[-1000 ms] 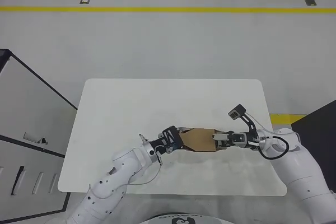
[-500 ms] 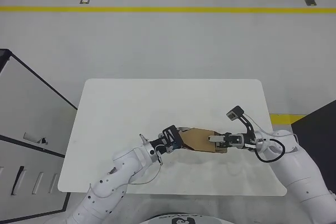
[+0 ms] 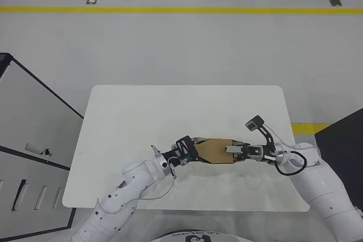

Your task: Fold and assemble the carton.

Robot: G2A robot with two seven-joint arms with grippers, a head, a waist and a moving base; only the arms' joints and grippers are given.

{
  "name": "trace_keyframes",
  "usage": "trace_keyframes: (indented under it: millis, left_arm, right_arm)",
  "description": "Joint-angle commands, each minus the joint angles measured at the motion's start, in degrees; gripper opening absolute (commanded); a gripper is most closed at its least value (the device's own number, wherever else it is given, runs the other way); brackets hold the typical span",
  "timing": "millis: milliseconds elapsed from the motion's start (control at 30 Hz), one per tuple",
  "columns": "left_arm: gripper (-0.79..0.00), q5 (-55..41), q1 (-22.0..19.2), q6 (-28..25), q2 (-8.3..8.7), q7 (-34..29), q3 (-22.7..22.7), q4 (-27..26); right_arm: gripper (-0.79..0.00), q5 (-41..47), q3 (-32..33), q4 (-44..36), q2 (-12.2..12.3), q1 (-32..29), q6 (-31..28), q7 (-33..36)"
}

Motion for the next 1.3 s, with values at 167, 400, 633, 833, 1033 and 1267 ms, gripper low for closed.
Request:
trace_keyframes:
  millis: [167,400,633,833,1033,1267]
  left_arm:
    - [-0.785,0.0,0.1,0.2,0.14,0.1,0.1,0.0]
    - [-0.785,-0.1,0.1,0.0,0.3,0.1,0.2,0.1]
    - [0.0,-0.8,-0.3,-0.4,0.44,-0.1,0.0,-0.1]
    - [0.0,-1.3,0.0,-0.4,0.68,-0.3,-0.9,-0.5]
    - [0.0,-2.2,1.0,0.2,1.03,-0.2,-2.3,-1.4]
    - [0.0,-0.8,1.5,0.1,1.28,1.0,-2.6,-2.6]
  right_arm:
    - [-0.637,0.0,-0.7,0.3,-0.1,0.3,-0.3,-0.3]
    - [-0.785,-0.1,-0.9,0.7,-0.1,0.3,-0.7,-0.7]
    - [-0.785,-0.3,-0.5,1.4,0.0,0.4,-0.9,-0.9]
    - [-0.785,0.9,0.8,1.3,0.3,0.1,-1.1,-1.1]
    - [-0.785,2.0,2.3,1.0,0.8,-0.4,-1.0,-1.0]
    - [-0.785,2.1,2.5,0.8,0.9,-0.4,-1.1,-1.0]
